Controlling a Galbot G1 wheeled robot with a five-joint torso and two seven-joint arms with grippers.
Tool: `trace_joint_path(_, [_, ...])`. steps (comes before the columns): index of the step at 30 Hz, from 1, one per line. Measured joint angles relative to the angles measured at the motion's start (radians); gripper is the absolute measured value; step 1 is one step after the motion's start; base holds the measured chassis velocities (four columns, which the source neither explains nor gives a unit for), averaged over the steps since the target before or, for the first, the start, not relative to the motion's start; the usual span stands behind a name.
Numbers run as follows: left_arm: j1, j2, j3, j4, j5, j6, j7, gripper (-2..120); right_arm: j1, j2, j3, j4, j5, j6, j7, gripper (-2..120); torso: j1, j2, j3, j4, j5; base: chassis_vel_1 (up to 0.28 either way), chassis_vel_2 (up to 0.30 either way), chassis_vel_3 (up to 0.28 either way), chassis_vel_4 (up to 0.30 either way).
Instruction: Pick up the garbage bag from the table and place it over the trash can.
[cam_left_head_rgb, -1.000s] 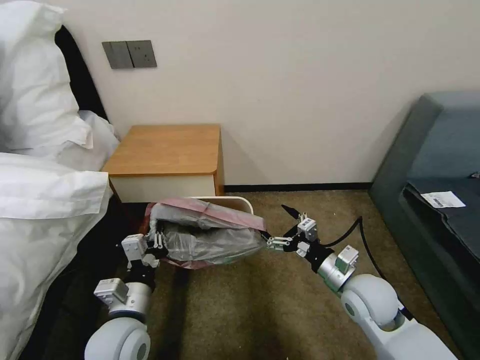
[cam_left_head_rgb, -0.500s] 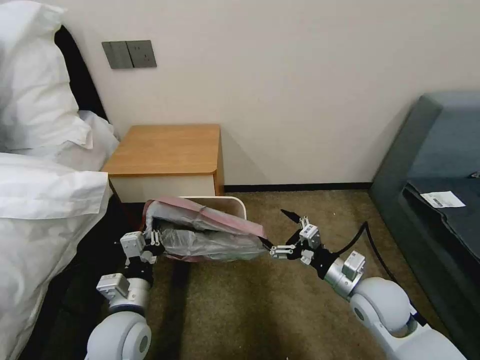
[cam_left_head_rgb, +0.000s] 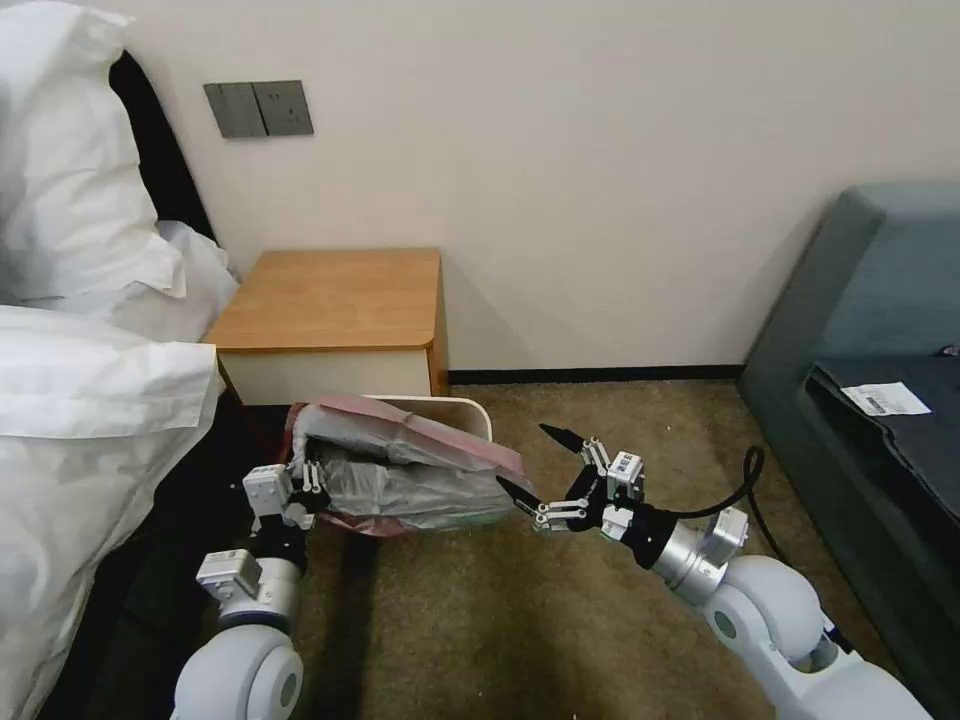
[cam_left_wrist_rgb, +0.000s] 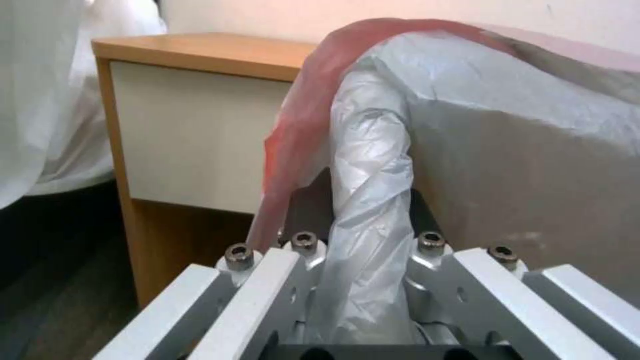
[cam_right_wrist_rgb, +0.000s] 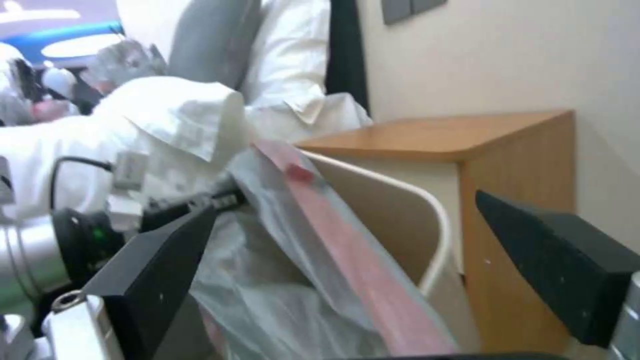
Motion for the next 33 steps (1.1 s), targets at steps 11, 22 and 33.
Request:
trace_joint_path(11, [-0.001,-0.019,0.015,0.000,0.053,-0.016,0.011,10,0.056,0.028,-0.139,0.025,-0.490,0.081,0.191,100,0.000,0.000,0.000,-0.0001,-0.0001,0.000,0.000,0.000,0.000])
trace_joint_path(22, [0.009,-0.027,0.016,0.000,0.061,-0.025,0.013,10,0.158,0.061,-0.250,-0.012,-0.709,0.001,0.313,95,0.000,0.000,0.000,0.0001,0.0000,0.000,0.000,0.000,0.000])
trace_joint_path(33, [0.011,-0.031,0.022,0.002,0.065,-0.025,0.015,10,0.152,0.062,-0.239,-0.015,-0.711,0.001,0.310,59,0.000,0.000,0.000,0.0000,0.0000,0.000,0.000,0.000,0.000])
